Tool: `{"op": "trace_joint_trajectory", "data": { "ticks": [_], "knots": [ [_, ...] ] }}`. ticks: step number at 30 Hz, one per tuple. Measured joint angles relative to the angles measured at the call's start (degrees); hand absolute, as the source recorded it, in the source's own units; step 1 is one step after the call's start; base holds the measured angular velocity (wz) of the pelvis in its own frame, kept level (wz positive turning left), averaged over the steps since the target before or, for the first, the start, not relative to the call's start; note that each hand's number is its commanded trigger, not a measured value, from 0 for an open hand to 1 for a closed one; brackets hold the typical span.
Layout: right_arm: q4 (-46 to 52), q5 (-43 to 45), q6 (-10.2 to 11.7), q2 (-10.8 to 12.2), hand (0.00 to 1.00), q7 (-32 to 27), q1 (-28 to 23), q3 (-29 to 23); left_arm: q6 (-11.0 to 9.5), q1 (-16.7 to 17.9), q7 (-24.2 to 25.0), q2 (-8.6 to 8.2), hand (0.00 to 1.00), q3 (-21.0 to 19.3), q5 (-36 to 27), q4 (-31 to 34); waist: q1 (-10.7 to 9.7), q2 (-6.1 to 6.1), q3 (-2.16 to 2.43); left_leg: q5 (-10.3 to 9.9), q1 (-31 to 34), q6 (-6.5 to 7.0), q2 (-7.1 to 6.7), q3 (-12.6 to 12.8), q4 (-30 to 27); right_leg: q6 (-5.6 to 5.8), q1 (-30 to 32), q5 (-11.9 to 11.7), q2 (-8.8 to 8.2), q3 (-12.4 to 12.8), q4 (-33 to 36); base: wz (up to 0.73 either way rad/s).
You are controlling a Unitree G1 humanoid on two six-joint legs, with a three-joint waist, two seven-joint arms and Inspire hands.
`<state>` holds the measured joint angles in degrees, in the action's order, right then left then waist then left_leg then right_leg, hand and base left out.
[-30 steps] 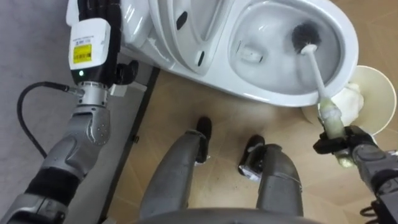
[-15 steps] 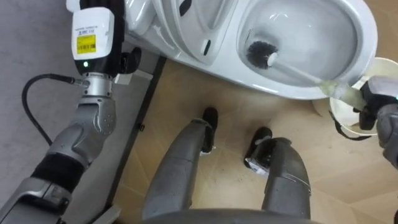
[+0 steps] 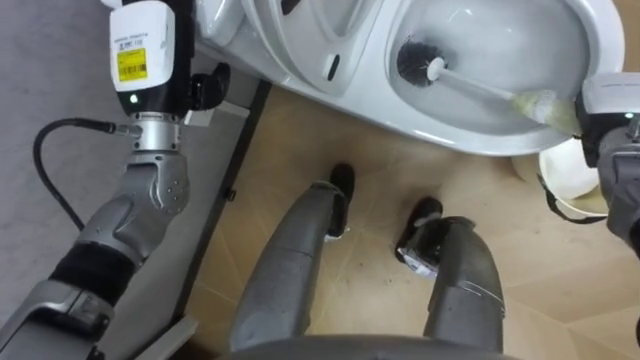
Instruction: Brush toilet
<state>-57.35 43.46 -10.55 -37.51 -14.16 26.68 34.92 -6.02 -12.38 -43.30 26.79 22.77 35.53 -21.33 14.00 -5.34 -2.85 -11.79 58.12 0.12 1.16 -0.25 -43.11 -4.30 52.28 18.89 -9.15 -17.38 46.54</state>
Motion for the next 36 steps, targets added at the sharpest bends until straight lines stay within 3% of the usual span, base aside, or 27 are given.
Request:
{"op": "trace_joint_trajectory", "data": {
  "ticks": [4, 6, 8, 13, 15, 20, 24, 26, 28, 30, 36],
  "knots": [
    [-2.0, -11.6, 1.1, 0.3, 1.00, -0.3, 1.8, -0.1, -0.2, -0.6, -0.6, 1.84, 0.00, 0.1, 0.0, 0.4, -0.8, 0.64, -0.42, 0.2, 0.2, -0.21, -0.46, -0.5, 0.1, -0.16, 0.1, 0.5, -0.45, -0.3, 0.6, 0.11],
    [-3.1, -17.5, 2.3, 0.4, 1.00, -1.1, 2.7, -0.7, 0.3, -0.5, -1.1, 1.97, 0.00, 0.1, 0.1, 1.0, -1.3, 1.20, -0.79, 0.3, 0.5, -0.13, -1.02, -0.3, 0.2, -0.01, 0.9, 0.6, -0.91, 0.1, 1.2, 0.02],
    [-4.1, -20.0, 3.0, 0.7, 1.00, -1.4, 2.9, -3.3, 1.1, -0.4, -1.2, 2.08, 0.00, -0.2, 0.9, 2.4, -1.4, 1.67, -0.82, 0.4, 1.1, -0.01, -1.16, -0.2, -0.1, 0.03, 1.4, 0.6, -1.19, 0.1, 1.6, 0.02],
    [-7.8, -19.1, 3.7, 1.6, 1.00, -1.4, 6.6, -5.0, 2.8, -0.6, -2.6, 3.05, 0.00, -0.3, 3.6, 3.0, -2.8, 3.07, -1.04, 0.9, 2.8, 0.43, -2.07, 0.2, -0.8, 0.15, 3.8, 0.7, -2.28, 0.8, 3.9, 0.06],
    [-7.9, -14.7, 3.6, 1.3, 1.00, -1.4, 8.4, -5.0, 3.9, -1.6, -2.6, 3.05, 0.00, -0.3, 5.3, 2.4, -3.6, 3.23, -0.99, 1.2, 3.0, 0.66, -2.65, 0.2, -1.1, 0.24, 4.2, 0.9, -3.17, 0.8, 4.7, 0.07],
    [-6.1, -4.5, 2.7, 1.3, 1.00, -0.3, 8.9, -3.0, 5.4, -1.6, -0.5, 2.87, 0.00, -0.2, 6.3, 2.4, -3.4, 3.72, -0.90, 1.4, 1.8, 0.80, -2.72, 0.2, -1.3, 0.38, 3.1, 0.7, -3.05, 0.9, 4.7, 0.00],
    [-0.7, 2.5, -0.8, 2.3, 1.00, 1.9, 5.7, 1.8, 5.7, -1.7, 1.4, 2.86, 0.00, 0.4, 5.9, 2.2, -2.0, 2.30, -0.70, 1.5, 0.4, 0.60, -1.47, -0.9, -0.5, 0.13, 0.1, -0.6, -1.51, -0.9, 1.2, -0.08],
    [1.1, 3.1, -3.9, 3.7, 1.00, 2.8, 2.6, 1.6, 5.6, -1.5, 1.5, 2.42, 0.00, 1.9, 5.7, 1.5, -1.7, 0.11, -0.66, 1.5, -0.7, 0.67, -1.27, -1.8, -0.1, 0.42, -2.3, -0.8, -0.77, -2.3, -0.6, 0.12],
    [2.0, 3.0, -5.8, 4.1, 1.00, 3.0, 1.2, 1.4, 5.2, -0.5, 2.0, 2.42, 0.00, 2.1, 4.3, 1.9, -0.9, -1.16, -0.57, 1.4, -1.7, 0.77, -1.02, -1.6, 0.6, 0.66, -3.2, -1.3, -0.20, -1.9, -1.8, -0.09],
    [2.8, 2.9, -7.1, 4.6, 1.00, 3.1, 0.0, 1.1, 4.8, 0.9, 2.5, 2.41, 0.00, 2.2, 2.0, 2.3, -1.2, -2.40, -0.04, 1.5, -2.1, 0.80, -1.02, -1.1, 1.6, 0.75, -3.3, -1.5, -0.16, -1.5, -2.6, -0.09],
    [4.4, 2.1, -8.2, 6.7, 1.00, 3.7, -1.9, -1.1, 4.3, 3.3, 1.7, 2.38, 0.00, 1.3, -0.2, 2.2, -2.3, -2.89, 0.31, 1.8, -3.2, 0.29, -0.64, -1.0, 3.2, 0.46, -3.9, -1.8, 0.47, -1.3, -4.0, -0.01]
  ]
}}
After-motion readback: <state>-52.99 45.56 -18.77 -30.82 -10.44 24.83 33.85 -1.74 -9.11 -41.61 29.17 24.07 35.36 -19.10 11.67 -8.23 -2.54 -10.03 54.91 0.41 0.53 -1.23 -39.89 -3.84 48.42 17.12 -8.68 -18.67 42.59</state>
